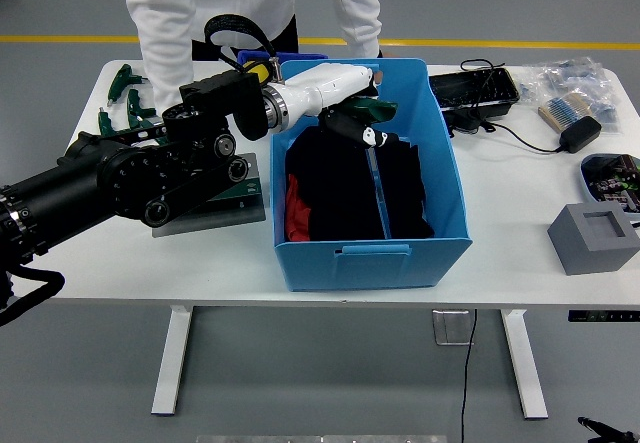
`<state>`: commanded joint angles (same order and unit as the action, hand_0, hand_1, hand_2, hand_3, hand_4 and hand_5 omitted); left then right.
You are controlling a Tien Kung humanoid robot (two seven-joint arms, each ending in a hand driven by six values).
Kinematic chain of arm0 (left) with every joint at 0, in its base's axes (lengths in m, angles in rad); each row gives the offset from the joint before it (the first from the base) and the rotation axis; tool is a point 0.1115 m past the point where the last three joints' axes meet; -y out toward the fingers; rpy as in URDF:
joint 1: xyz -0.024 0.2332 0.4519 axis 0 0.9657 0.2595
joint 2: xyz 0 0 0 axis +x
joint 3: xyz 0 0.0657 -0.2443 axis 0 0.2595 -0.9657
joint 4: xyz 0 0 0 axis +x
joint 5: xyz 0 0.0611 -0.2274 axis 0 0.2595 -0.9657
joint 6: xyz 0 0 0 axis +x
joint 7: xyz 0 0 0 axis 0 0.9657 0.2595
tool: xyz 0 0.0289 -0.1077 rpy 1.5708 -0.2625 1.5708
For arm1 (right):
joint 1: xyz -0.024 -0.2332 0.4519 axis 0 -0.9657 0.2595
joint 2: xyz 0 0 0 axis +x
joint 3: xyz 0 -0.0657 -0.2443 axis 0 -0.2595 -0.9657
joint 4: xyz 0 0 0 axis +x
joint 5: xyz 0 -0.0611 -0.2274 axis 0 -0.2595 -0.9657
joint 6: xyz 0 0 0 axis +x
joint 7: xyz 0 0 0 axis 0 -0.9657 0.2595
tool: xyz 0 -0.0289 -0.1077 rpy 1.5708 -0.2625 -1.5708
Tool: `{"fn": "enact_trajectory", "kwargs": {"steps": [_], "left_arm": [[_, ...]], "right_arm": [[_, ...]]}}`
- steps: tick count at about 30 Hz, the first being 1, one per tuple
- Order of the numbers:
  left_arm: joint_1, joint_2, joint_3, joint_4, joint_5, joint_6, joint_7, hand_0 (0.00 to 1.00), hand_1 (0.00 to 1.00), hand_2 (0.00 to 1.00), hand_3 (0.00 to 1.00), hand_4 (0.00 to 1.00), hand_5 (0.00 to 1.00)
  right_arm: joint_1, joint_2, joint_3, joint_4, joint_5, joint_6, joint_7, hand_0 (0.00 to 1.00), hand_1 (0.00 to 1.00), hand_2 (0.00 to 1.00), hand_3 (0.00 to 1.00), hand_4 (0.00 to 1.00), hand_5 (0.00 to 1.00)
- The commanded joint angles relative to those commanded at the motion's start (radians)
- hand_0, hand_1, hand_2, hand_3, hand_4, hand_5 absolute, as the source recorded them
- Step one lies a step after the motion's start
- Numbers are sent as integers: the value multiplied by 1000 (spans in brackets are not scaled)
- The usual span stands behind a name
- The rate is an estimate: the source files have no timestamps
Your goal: Lift tool from toolbox,place it in box,lift tool from toolbox,place it in box
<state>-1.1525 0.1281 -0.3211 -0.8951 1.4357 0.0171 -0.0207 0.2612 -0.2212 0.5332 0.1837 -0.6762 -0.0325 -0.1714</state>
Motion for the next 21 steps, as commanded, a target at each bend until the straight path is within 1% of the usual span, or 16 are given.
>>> {"fn": "enact_trajectory", "kwargs": {"steps": [2, 3, 8, 9, 14, 15, 21], "left_arm": [[1, 0, 1, 17, 2, 2, -8, 206, 135, 212, 438, 776, 524], [1, 1, 1, 22, 4, 2, -11, 297, 339, 454, 539, 845, 555], [0, -1, 3, 58, 7, 2, -22, 297, 339, 454, 539, 845, 555], [-2, -2, 2, 65, 10, 4, -24, 348, 441, 552, 586, 874, 565], [-9, -3, -9, 80, 18, 20, -39, 348, 441, 552, 586, 874, 565], [-10, -3, -11, 80, 18, 23, -41, 410, 499, 613, 611, 888, 566], [-11, 2, -17, 77, 27, 33, -46, 410, 499, 613, 611, 888, 566]], "right_arm": [[2, -1, -2, 0, 0, 0, 0, 680, 665, 715, 565, 798, 676], [3, -1, -2, -1, 0, 0, 0, 680, 663, 715, 565, 798, 676], [7, -3, -8, -1, 5, -1, 1, 680, 663, 715, 565, 798, 676], [9, -3, -9, 0, 6, -1, 1, 680, 664, 715, 566, 798, 676], [15, -4, -7, 0, -1, 0, -1, 680, 664, 715, 566, 798, 676], [16, -4, -6, 1, -2, 0, -1, 679, 663, 714, 565, 798, 676], [17, -4, -8, 1, 1, 0, -1, 679, 663, 714, 565, 798, 676]]}}
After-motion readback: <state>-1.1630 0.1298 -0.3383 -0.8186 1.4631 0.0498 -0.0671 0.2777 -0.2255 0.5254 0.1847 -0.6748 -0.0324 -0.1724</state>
